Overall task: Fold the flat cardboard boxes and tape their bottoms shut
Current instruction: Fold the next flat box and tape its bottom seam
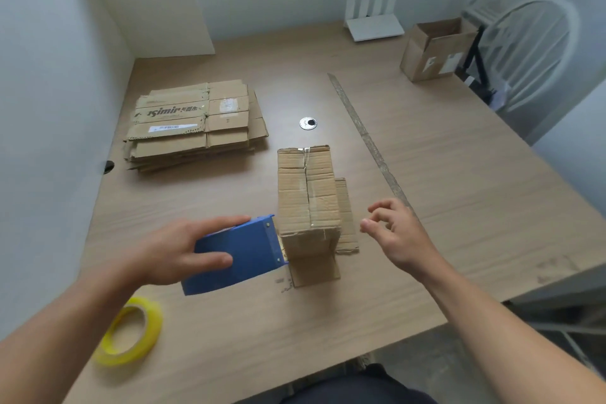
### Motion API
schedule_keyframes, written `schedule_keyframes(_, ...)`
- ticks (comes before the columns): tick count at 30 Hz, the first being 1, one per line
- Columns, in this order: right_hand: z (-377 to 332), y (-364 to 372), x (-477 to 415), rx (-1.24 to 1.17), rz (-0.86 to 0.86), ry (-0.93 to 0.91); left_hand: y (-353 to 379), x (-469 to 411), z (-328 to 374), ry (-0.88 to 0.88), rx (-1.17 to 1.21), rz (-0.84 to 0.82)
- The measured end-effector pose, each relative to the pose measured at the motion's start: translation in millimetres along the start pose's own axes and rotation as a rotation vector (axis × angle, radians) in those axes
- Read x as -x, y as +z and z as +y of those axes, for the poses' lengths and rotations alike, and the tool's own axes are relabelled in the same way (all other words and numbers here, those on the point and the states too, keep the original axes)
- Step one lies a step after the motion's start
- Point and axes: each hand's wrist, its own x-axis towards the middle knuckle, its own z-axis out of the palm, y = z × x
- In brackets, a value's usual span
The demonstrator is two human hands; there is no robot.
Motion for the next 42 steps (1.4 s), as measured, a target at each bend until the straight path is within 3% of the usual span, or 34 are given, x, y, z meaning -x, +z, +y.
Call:
schedule_keyframes(6, 3, 21, -8, -0.072, 0.032, 0.098, -11, -25, 24, -0.113, -0.057, -0.108)
schedule_keyframes(18, 16, 43, -21, -0.039, 0.065, 0.183, -13, -50, 28, -0.232, -0.196, -0.136)
schedule_keyframes(31, 21, 48, -28, -0.257, -0.116, 0.433, -11, -71, 25, -0.277, -0.205, -0.191)
schedule_keyframes(33, 21, 50, -24, -0.147, -0.060, 0.371, -11, -70, 24, -0.283, -0.203, -0.196)
schedule_keyframes(37, 17, 49, -18, 0.049, 0.002, 0.036, -9, -72, 23, -0.281, -0.189, -0.202)
schedule_keyframes(42, 19, 47, -21, 0.141, -0.088, 0.047, -8, -74, 19, -0.288, -0.191, -0.203)
